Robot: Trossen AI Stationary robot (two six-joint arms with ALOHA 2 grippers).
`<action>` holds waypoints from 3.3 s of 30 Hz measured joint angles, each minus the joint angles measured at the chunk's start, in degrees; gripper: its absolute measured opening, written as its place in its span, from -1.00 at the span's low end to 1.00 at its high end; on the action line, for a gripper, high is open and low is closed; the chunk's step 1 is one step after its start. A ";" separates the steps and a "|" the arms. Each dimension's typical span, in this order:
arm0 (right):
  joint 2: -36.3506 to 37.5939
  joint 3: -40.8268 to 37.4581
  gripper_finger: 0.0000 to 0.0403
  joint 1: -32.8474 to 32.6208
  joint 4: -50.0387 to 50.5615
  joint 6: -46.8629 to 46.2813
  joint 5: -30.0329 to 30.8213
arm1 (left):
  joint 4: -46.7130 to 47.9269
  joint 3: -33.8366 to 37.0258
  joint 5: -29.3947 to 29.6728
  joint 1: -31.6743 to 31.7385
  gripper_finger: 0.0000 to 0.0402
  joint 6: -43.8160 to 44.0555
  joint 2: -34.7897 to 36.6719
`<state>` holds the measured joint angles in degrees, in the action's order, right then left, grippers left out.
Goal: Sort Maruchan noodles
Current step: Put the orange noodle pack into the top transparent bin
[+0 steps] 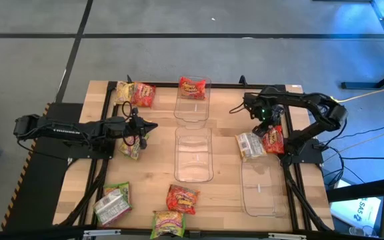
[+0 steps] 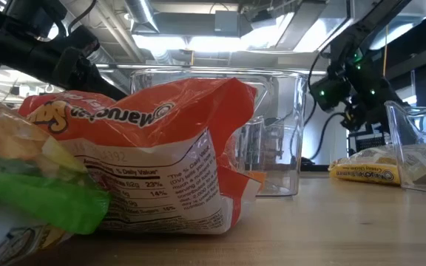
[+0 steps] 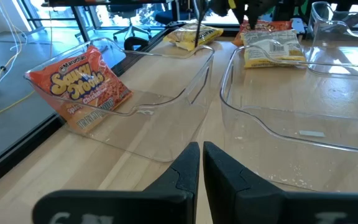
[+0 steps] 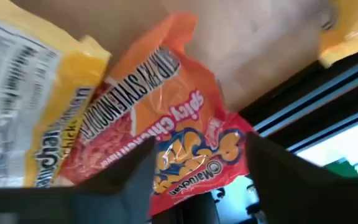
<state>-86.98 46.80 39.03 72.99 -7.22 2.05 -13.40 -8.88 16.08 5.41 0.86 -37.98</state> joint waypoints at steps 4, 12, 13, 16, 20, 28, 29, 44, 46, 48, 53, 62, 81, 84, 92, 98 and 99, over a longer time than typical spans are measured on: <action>-3.94 -0.47 0.56 0.02 -0.88 0.16 1.46 | 0.01 0.00 -0.01 0.00 -0.92 -0.04 0.00; -10.08 -0.18 0.67 0.07 -0.60 4.79 0.65 | 0.03 0.00 0.96 0.00 -0.92 -0.07 0.00; -10.10 -0.25 0.61 0.07 -0.71 5.45 0.08 | 0.03 0.00 0.98 0.00 -0.92 -0.07 0.00; -10.17 -0.36 0.39 0.04 -1.02 7.78 -1.09 | 0.05 0.00 1.19 0.00 -0.92 -0.53 0.00; -10.27 -0.47 0.04 0.04 -1.27 10.26 -2.99 | 0.08 0.00 1.20 0.00 -0.92 -1.81 0.00; -10.32 -0.49 -0.70 -0.09 -1.51 13.74 -3.42 | 0.08 -0.02 1.20 -0.02 -0.92 -1.62 0.00; -10.31 -0.49 -0.79 -0.05 -1.61 13.89 -3.18 | 0.08 0.00 1.20 -0.01 -0.92 -1.62 0.00; -5.76 4.57 -0.99 -2.03 -5.36 15.18 7.47 | -1.61 -0.02 3.27 0.00 -0.92 -3.40 0.26; -4.75 5.38 -0.99 -2.38 -7.63 15.20 7.20 | -2.19 -0.02 3.39 0.00 -0.92 -4.60 0.26; -4.23 6.27 -0.99 -2.43 -10.27 15.76 7.34 | -3.44 -0.02 3.37 0.00 -0.92 -4.98 0.26; -4.13 8.37 -0.99 -2.40 -16.62 17.89 5.24 | -4.08 -0.02 3.39 0.00 -0.92 -5.05 0.24; -3.81 14.90 -0.80 -2.27 -11.22 12.14 3.03 | -4.26 -0.02 3.39 0.00 -0.92 -4.61 0.24; 6.47 4.86 0.64 10.83 -17.51 1.40 -1.41 | -4.30 -0.02 2.87 -0.02 -0.92 -4.14 0.22; 6.47 3.21 0.65 12.13 -17.06 1.76 -4.42 | -4.23 -0.02 2.21 -0.01 -0.92 -4.01 0.22; 6.14 -2.74 0.57 13.72 -21.01 3.46 -9.39 | -4.14 -0.02 1.99 0.00 -0.92 -4.04 0.22; 6.10 -3.57 0.42 13.52 -23.37 6.21 -17.90 | -4.16 -0.02 2.43 -0.02 -0.92 -4.63 0.22; 6.10 -3.57 0.37 13.51 -24.03 6.23 -18.56 | -4.16 -0.02 2.43 -0.02 -0.92 -4.63 0.22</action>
<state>-80.88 43.22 52.53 48.96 -0.99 -16.51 -17.56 -8.91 18.50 5.39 -3.77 -37.76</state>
